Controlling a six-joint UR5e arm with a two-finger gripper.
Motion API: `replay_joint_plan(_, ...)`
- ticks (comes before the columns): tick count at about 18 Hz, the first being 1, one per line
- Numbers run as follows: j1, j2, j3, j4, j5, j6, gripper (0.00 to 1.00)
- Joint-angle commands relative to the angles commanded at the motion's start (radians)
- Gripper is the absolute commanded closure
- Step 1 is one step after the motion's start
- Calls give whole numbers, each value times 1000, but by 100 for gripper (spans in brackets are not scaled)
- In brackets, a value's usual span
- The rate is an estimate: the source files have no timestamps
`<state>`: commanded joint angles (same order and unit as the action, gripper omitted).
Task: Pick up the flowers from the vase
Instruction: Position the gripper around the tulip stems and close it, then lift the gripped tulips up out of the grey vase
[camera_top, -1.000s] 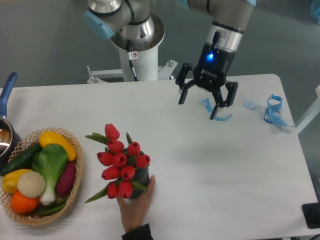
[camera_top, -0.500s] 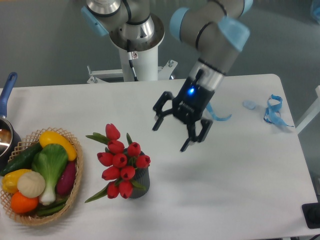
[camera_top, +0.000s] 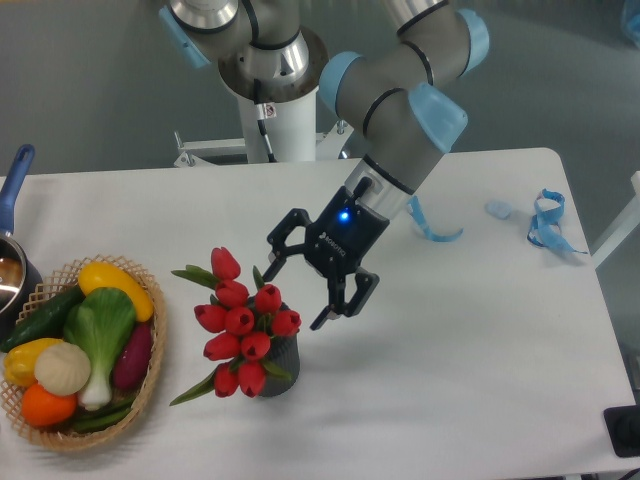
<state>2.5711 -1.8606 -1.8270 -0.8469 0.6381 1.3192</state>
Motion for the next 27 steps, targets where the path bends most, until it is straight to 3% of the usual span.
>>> replay_joint_plan(3, -17, -28, 8, 35, -32, 0, 0)
replay_joint_plan(9, -25, -40, 14, 38, -35, 0, 1)
replay_joint_plan(12, -25, -40, 25, 38, -35, 0, 28)
replay_joint_plan(14, -23, -40, 26, 38, -35, 0, 51)
replay_joint_plan(16, -20, -37, 25, 37, -37, -3, 66)
replay_joint_plan(19, -12, -34, 26, 37, -44, -6, 73)
replay_joint_plan(23, -3, -26, 35, 37, -77, -49, 73)
replay_joint_plan(27, 11, 17, 48, 37, -109, -115, 73)
